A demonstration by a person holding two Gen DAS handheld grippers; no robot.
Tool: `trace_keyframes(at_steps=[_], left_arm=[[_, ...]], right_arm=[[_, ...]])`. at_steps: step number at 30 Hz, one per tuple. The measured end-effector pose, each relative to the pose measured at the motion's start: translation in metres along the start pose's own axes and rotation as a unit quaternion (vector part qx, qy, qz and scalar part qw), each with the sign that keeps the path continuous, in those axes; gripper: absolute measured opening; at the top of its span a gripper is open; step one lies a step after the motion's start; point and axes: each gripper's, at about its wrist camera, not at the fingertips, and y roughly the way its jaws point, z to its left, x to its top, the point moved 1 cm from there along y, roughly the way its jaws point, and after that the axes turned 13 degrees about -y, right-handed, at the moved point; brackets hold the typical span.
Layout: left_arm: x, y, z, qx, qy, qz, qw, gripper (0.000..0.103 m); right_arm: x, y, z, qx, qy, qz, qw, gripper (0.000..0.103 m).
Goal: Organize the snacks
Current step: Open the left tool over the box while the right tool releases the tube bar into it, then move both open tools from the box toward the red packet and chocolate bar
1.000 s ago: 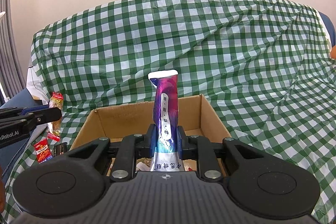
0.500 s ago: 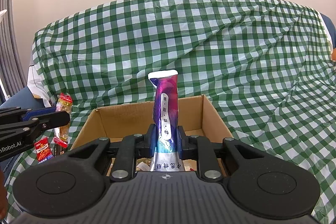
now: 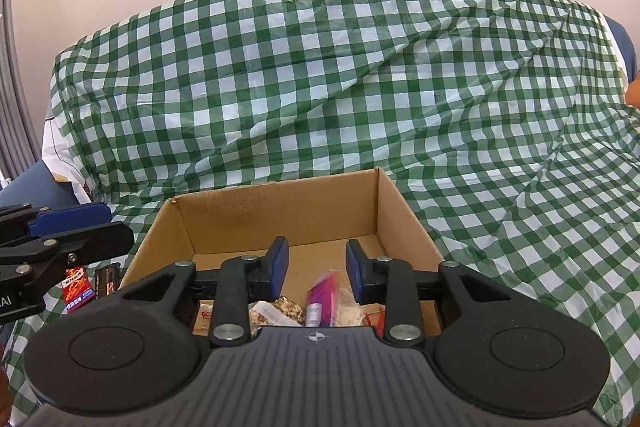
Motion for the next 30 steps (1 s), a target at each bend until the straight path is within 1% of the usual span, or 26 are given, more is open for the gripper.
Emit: trace_keyframes(at_steps=[8,13,20,23,26,28,29,30], left_arm=[[0.005,-0.005,0.011,0.019,-0.01,-0.005,0.9998,0.043],[0.007,-0.014,0.024,0.041,-0.013,-0.004,0.9991,0.043],[0.007,-0.033,0.05,0.081,-0.021,0.001,0.9965,0.043],[0.008,-0.038,0.064,0.106,-0.032,0.008,0.9938,0.043],[0.009,-0.041,0.077,0.119,-0.05,0.009,0.9917,0.043],[0.003,-0.043,0.089,0.12,-0.063,0.008,0.9908,0.043],[-0.002,-0.041,0.096,0.128,-0.067,0.018,0.9893,0.043],[-0.005,-0.036,0.102,0.146,-0.07,0.034,0.9862,0.042]], right_arm=[[0.003,0.003,0.003,0.001,-0.007,0.005,1.0,0.034],[0.007,0.006,0.013,0.004,-0.009,0.006,1.0,0.034],[0.011,0.011,0.048,0.02,-0.025,0.003,0.999,0.034],[0.013,0.014,0.065,0.028,-0.034,0.003,0.999,0.034],[0.014,0.016,0.085,0.039,-0.051,0.0,0.998,0.034],[0.015,0.018,0.096,0.045,-0.065,-0.001,0.997,0.034],[0.015,0.017,0.101,0.048,-0.071,-0.002,0.996,0.034],[0.016,0.018,0.105,0.051,-0.076,-0.004,0.996,0.034]])
